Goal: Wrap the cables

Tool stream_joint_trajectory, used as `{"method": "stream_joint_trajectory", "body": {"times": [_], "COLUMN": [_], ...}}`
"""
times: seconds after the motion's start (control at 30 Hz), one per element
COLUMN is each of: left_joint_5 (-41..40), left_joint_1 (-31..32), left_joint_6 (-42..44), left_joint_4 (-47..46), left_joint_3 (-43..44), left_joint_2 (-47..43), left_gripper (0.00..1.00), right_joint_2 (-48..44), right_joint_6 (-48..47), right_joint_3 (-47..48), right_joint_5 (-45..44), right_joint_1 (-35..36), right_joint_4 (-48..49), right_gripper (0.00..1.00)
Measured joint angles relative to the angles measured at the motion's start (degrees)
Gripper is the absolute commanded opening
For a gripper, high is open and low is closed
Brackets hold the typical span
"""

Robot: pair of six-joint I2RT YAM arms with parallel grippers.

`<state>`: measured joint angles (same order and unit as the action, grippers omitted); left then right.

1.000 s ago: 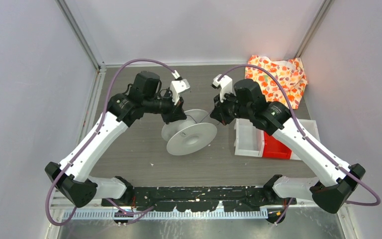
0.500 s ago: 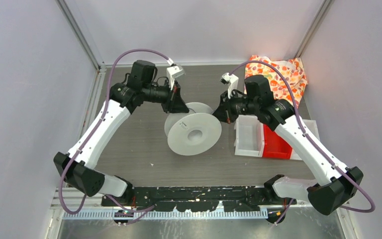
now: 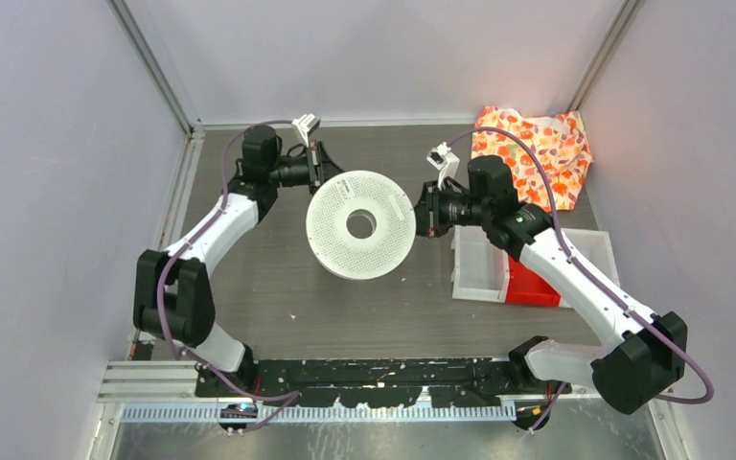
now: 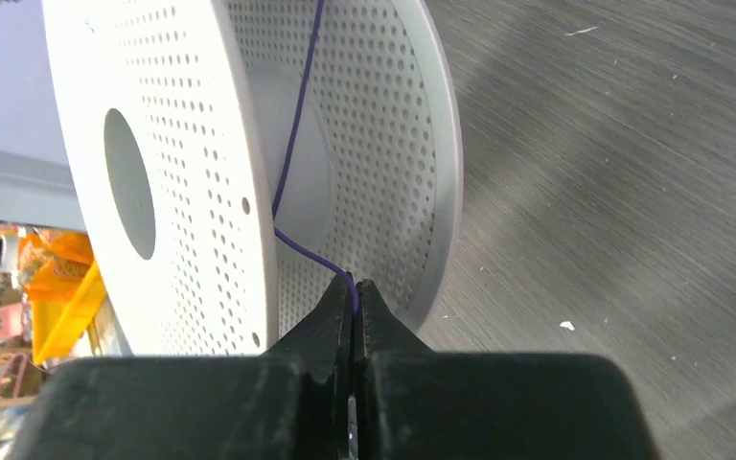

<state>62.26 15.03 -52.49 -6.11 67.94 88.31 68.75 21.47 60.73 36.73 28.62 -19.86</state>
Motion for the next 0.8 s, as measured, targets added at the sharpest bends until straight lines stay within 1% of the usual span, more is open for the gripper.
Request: {"method": "stream_joint_trajectory", "body": {"times": [0.13, 0.27, 0.4, 0.5, 0.63, 0.8], "left_joint_5": [-0.5, -4.2, -7.7, -9.9, -11.5, -12.0], "left_joint_1": [0.0, -0.1, -0.6, -1.3, -2.3, -2.6], "left_joint_6": [-11.5, -19.4, -22.1, -22.5, -22.4, -21.8], "left_joint_4": [-10.6, -19.0, -21.6, -22.2, -22.6, -23.0], "left_joint_3": [-4.7, -9.2, -11.7, -12.1, -12.0, -11.6], "left_joint_2": [1.8, 2.3, 2.3, 2.5, 2.6, 2.7], "left_gripper": [0.01, 0.00, 0.01, 0.00, 0.01, 0.00], "right_joint_2": [0.0, 0.3, 2.1, 4.8, 8.3, 10.0], "right_joint_6": [4.4, 9.8, 15.7, 20.4, 25.0, 32.2], "right_joint_3": [-0.6, -2.4, -2.7, -0.8, 3.3, 4.3], "right_joint_5": [-2.5, -6.5, -9.5, -9.9, -9.2, -6.3], "right_joint_1": [-0.2, -0.3, -0.7, -1.4, -2.1, -2.8], "right_joint_4": [2.9, 6.7, 9.0, 8.4, 6.4, 6.2], "right_gripper": [0.01, 0.01, 0.00, 0.01, 0.01, 0.01]}}
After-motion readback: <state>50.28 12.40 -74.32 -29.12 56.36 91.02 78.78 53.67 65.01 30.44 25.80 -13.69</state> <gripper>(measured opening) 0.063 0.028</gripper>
